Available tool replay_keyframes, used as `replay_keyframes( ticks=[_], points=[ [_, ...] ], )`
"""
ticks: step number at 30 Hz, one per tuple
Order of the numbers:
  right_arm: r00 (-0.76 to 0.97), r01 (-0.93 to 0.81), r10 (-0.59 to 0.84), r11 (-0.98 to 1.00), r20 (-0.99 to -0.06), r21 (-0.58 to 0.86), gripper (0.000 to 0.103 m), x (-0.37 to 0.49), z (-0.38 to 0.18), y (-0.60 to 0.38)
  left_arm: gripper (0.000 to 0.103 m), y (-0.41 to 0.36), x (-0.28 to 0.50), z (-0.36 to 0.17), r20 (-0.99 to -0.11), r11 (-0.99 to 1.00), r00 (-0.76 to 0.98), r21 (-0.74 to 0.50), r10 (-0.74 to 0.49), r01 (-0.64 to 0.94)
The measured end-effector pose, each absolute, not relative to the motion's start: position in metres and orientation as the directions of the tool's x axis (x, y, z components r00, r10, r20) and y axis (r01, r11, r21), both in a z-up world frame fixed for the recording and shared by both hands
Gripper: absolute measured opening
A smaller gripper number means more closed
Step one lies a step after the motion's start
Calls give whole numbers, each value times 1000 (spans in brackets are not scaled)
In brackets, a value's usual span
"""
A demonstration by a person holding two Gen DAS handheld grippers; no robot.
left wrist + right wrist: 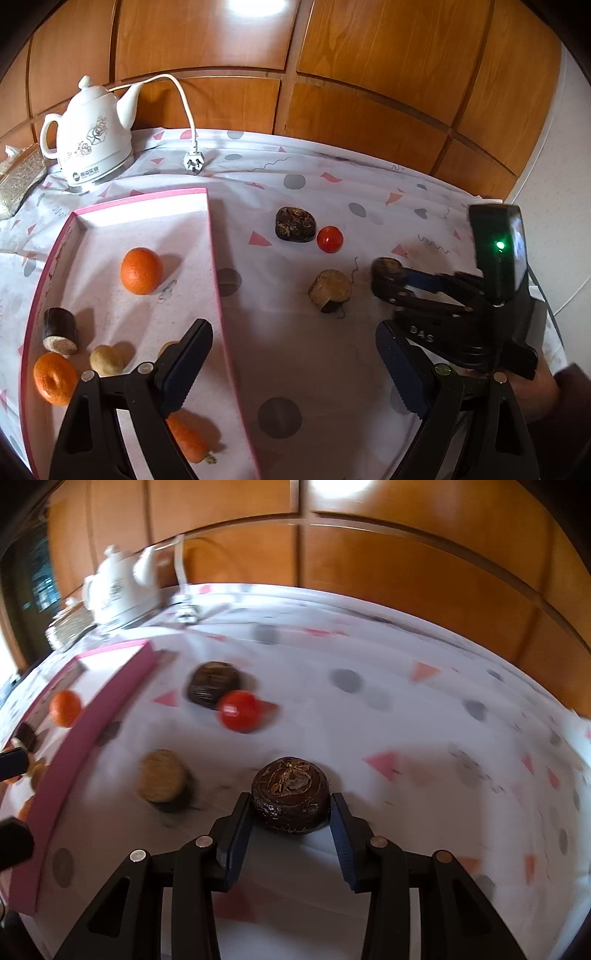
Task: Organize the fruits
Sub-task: 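Move the right tool to the dark round tuber and close on it, then grasp the cut dark yam slice with the left tool while the right tool holds the tuber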
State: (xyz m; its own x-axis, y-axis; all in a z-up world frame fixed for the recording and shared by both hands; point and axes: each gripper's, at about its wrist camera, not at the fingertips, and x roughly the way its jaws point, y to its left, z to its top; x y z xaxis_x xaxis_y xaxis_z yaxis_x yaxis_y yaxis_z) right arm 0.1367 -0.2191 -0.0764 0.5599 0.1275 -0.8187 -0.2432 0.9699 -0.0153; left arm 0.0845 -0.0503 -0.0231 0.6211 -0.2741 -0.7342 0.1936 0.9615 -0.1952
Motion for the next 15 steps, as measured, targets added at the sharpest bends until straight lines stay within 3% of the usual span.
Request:
replay_keyframes(
  ticks=[9,15],
  points=[
    [569,-160,101,987,-816,10,42,127,-77,-249,75,-79,104,-31,-766,962,583,-186,-271,202],
    [572,-158,92,987,-815,0,42,126,-78,-247,74,-102,117,-42,-771,970,594,-136,-231,201]
  ],
)
